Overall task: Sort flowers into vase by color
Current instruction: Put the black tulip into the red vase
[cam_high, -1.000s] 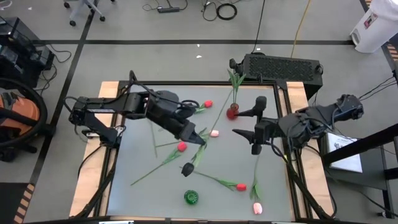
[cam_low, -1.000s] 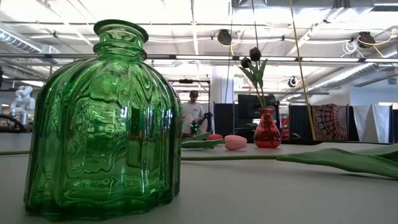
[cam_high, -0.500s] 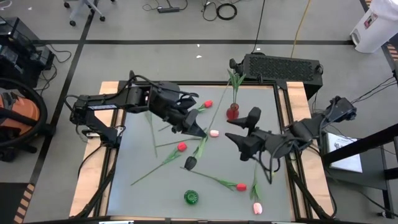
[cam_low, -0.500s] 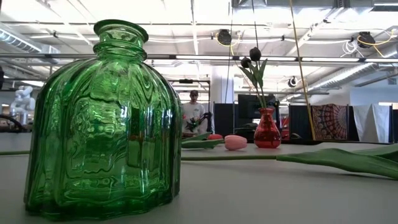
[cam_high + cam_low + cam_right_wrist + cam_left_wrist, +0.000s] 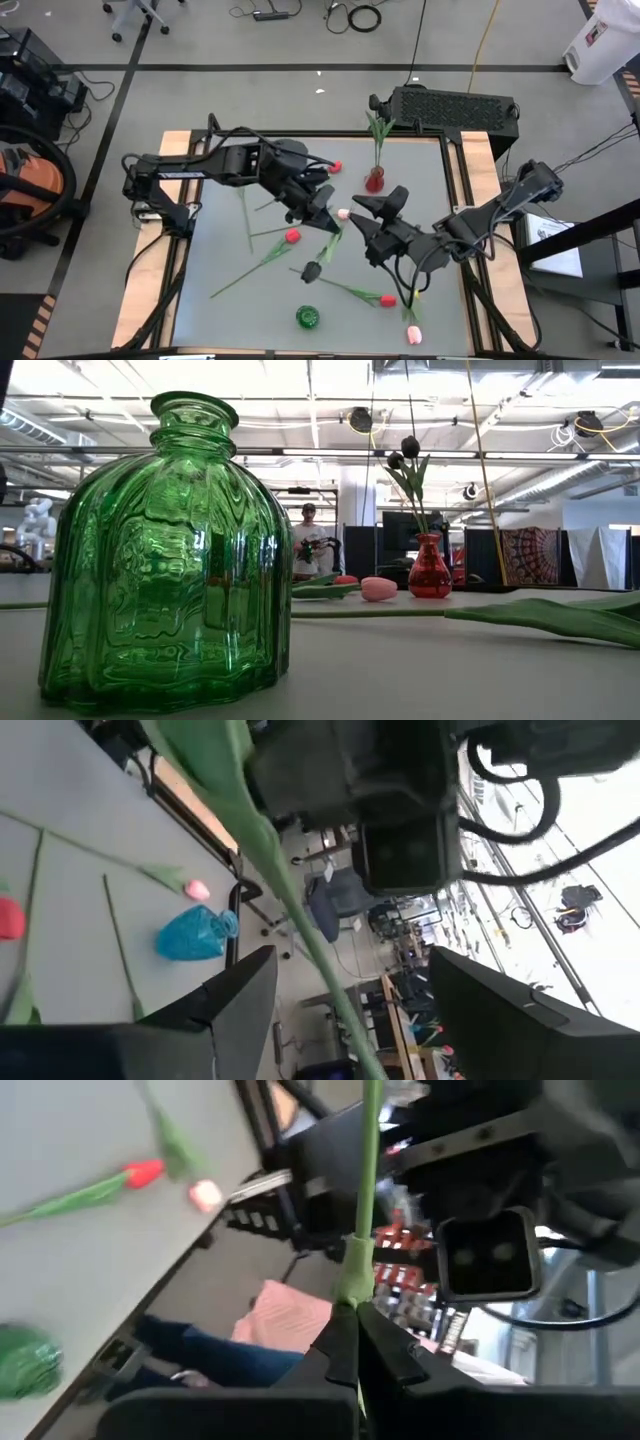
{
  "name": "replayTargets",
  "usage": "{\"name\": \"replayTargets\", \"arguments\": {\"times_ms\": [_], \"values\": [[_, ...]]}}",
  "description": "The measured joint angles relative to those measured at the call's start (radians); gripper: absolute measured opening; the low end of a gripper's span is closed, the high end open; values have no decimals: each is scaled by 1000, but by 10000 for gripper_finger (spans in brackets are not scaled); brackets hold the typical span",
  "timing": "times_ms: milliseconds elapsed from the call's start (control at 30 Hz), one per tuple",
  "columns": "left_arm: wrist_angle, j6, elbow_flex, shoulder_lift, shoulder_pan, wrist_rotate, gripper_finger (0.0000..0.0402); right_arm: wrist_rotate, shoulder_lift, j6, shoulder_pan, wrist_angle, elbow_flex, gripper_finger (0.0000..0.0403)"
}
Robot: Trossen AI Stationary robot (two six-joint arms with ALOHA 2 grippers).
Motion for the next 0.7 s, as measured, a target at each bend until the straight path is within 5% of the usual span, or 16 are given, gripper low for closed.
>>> {"name": "replayTargets", "arguments": {"times_ms": [367, 700], "values": [[35, -1, -2, 10, 1, 23, 0, -4, 0, 10, 30, 37, 0, 245], [64, -1, -1, 9, 0, 49, 0, -4, 0, 11, 37, 35, 0, 159]]}}
